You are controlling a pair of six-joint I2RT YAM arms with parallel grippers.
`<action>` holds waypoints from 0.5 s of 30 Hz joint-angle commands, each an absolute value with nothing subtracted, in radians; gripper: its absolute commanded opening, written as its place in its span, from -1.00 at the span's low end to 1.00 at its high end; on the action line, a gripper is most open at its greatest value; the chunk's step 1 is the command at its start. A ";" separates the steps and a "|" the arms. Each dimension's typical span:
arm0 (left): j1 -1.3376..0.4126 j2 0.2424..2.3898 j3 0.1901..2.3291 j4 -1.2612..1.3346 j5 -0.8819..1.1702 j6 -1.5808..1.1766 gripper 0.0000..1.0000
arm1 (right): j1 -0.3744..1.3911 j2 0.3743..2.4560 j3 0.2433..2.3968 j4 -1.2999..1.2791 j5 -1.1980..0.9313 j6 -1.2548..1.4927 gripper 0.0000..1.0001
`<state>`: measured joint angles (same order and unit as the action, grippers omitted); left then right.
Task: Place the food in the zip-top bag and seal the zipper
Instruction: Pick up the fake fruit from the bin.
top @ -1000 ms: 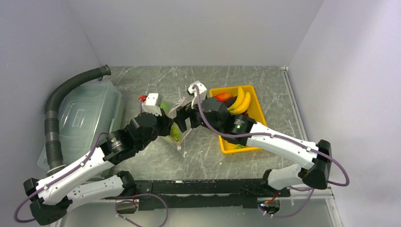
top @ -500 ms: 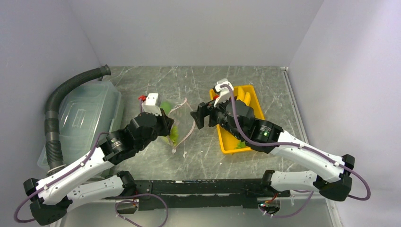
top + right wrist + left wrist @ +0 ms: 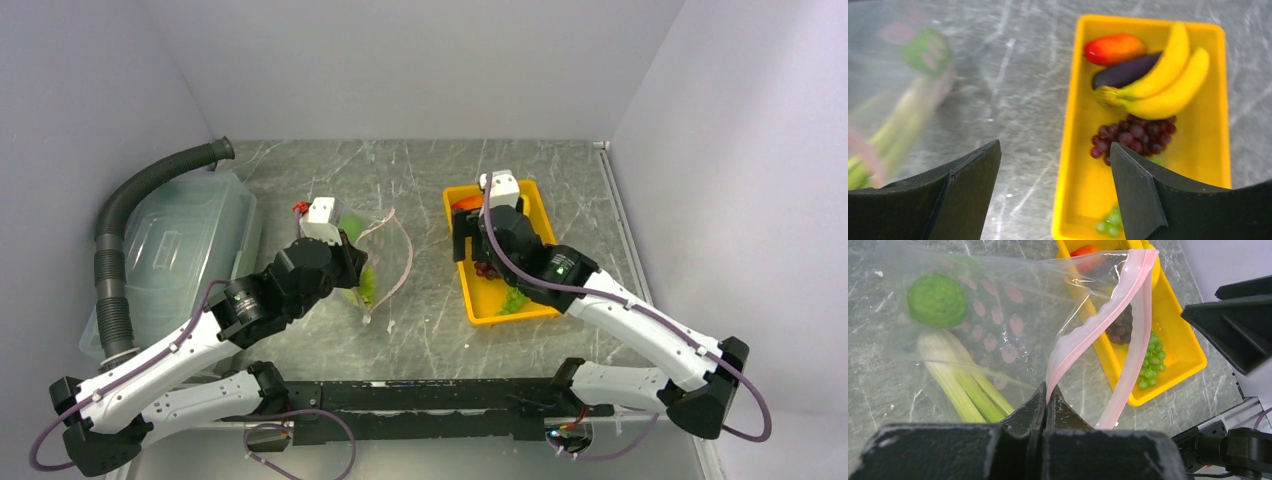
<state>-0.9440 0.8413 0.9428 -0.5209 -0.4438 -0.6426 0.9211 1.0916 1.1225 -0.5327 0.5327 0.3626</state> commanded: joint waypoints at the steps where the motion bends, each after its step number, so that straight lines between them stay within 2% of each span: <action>1: -0.945 0.825 0.979 -0.501 -0.469 -0.637 -1.00 | 0.817 1.062 1.044 -0.567 0.519 0.406 0.66; 15: -0.945 0.821 0.968 -0.494 -0.470 -0.639 -1.00 | 0.562 1.222 0.982 -0.453 0.437 0.506 0.69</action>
<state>-0.9440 0.8410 0.9428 -0.5209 -0.4450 -0.6399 0.6132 1.1790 0.9825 -0.5339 0.4782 0.4381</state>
